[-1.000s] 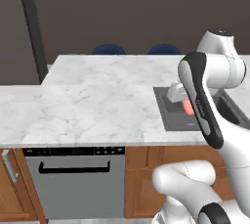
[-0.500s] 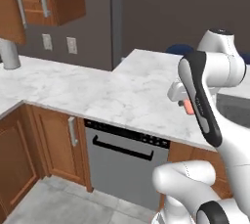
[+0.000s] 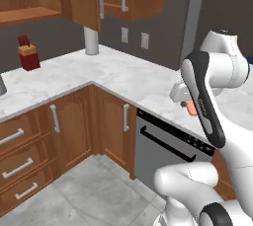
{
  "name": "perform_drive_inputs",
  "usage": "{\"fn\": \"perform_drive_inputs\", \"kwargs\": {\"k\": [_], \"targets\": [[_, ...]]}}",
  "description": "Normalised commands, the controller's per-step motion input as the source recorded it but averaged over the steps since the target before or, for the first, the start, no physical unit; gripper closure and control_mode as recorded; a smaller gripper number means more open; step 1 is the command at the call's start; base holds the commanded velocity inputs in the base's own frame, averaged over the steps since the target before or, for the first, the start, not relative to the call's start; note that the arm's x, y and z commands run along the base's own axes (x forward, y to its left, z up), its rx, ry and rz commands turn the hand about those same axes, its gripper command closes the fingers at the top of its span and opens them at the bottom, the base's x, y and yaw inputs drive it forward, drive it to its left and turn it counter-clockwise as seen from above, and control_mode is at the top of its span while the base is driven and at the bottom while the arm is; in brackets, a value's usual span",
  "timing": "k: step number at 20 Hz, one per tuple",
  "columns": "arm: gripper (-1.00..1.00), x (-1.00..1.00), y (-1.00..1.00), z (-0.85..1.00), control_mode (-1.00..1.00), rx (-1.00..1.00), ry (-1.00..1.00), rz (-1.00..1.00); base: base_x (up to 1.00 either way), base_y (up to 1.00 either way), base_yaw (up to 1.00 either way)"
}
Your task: Pick up the bar soap and bar soap from the sink, and place them back in the cabinet, and close the cabinet doors.
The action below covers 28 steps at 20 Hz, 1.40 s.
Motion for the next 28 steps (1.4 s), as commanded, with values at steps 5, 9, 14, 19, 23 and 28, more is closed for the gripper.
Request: {"fn": "perform_drive_inputs", "kwargs": {"k": [5, 9, 14, 19, 23, 28], "targets": [[1.00, 0.00, 0.00, 0.00, 1.00, 0.00, 0.00, 0.00, 0.00, -0.01, 0.59], [1.00, 0.00, 0.00, 0.00, 1.00, 0.00, 0.00, 0.00, 0.01, -0.02, 0.55], [1.00, 0.00, 0.00, 0.00, 1.00, 0.00, 0.00, 0.00, 0.24, -0.08, 0.40], [1.00, 0.00, 0.00, 0.00, 1.00, 0.00, 0.00, 0.00, 0.41, 0.00, 0.07], [1.00, 0.00, 0.00, 0.00, 1.00, 0.00, 0.00, 0.00, 0.83, 0.00, 0.00], [1.00, 0.00, 0.00, 0.00, 1.00, 0.00, 0.00, 0.00, 1.00, 0.00, 0.08]]}}
